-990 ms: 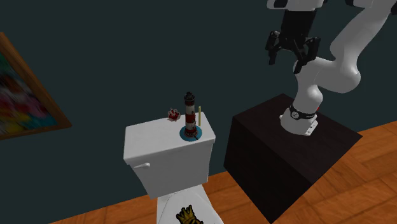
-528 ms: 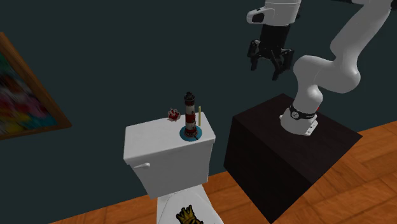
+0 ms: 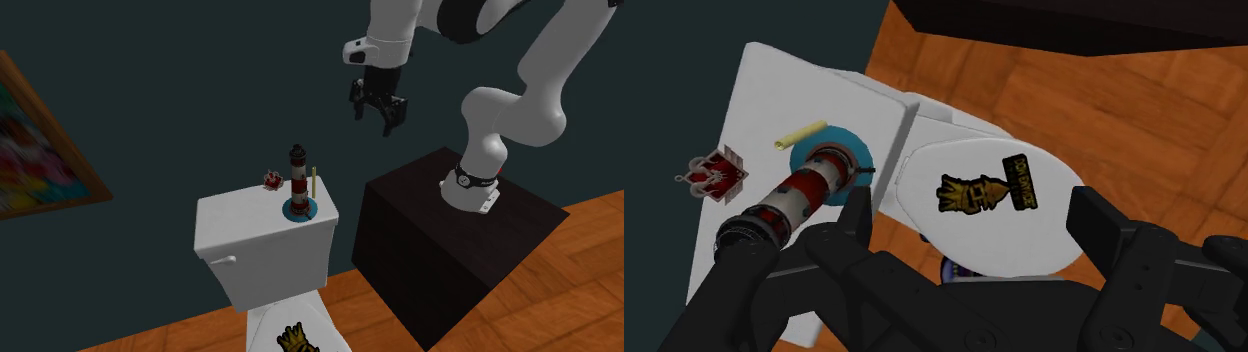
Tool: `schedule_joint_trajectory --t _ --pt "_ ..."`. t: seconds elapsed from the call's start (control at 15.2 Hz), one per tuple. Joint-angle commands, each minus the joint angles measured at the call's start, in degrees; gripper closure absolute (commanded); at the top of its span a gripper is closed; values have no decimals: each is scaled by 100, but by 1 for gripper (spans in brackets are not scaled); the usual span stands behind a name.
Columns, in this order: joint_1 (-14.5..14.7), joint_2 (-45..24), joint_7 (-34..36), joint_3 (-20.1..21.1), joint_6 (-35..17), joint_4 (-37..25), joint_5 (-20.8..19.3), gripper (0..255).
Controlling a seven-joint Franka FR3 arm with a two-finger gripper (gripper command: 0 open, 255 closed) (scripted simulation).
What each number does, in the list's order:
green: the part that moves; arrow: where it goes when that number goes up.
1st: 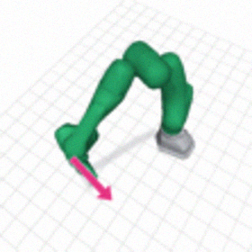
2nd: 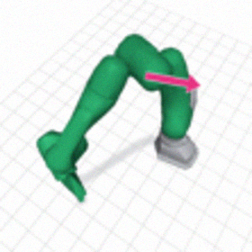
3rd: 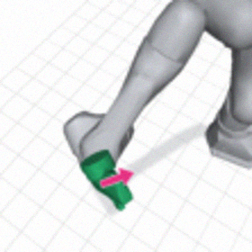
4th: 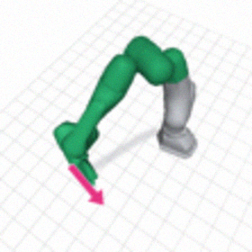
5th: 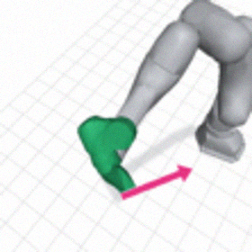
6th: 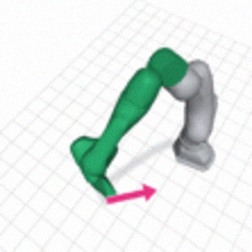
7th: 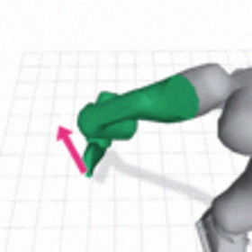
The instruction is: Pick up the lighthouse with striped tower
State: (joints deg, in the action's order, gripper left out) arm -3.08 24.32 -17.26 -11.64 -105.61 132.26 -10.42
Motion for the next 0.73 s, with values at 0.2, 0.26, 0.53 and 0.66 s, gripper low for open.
schedule_joint_trajectory --t 0.2,0.26,0.53,0.66 --pt "-98 -896 -552 -281 -574 -323 -354 0" --pt "-118 -1084 -658 -332 -678 -413 -411 0" --pt "-207 -1863 -1069 -511 -1067 -842 -592 0" --pt "-259 -2265 -1270 -584 -1242 -1097 -657 0"
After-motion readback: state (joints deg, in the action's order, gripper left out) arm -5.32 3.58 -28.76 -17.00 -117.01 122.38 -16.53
